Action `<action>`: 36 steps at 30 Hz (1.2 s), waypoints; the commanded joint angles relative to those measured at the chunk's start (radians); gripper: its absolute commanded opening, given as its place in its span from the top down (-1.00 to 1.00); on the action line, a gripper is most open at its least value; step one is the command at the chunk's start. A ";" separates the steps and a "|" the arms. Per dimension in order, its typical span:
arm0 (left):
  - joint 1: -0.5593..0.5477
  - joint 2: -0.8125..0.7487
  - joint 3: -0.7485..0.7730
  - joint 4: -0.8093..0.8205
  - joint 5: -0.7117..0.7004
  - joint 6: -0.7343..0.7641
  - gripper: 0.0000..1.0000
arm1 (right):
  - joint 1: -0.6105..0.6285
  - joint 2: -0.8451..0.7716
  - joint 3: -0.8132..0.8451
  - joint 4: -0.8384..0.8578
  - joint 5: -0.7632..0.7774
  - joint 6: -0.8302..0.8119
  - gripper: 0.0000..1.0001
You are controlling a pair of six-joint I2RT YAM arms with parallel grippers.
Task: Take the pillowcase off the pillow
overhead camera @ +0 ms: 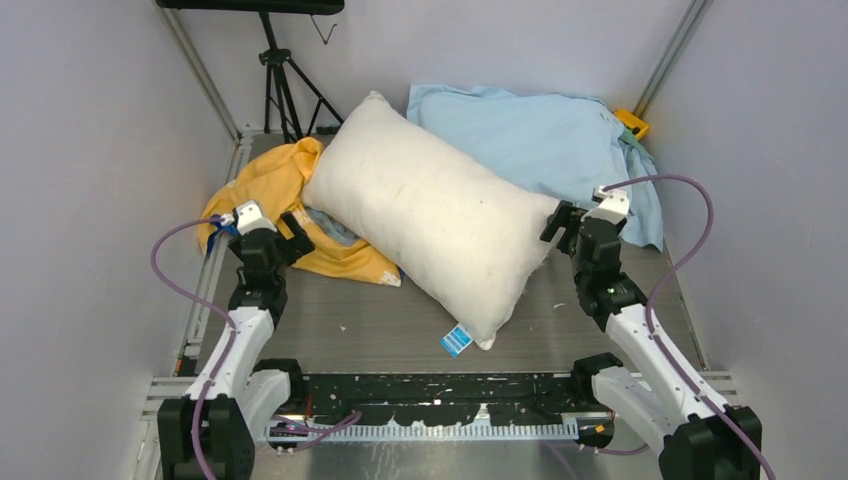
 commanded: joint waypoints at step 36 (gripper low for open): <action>-0.045 0.664 -0.114 0.921 0.133 0.365 -0.66 | -0.175 0.755 -0.237 1.076 0.103 -0.183 -0.84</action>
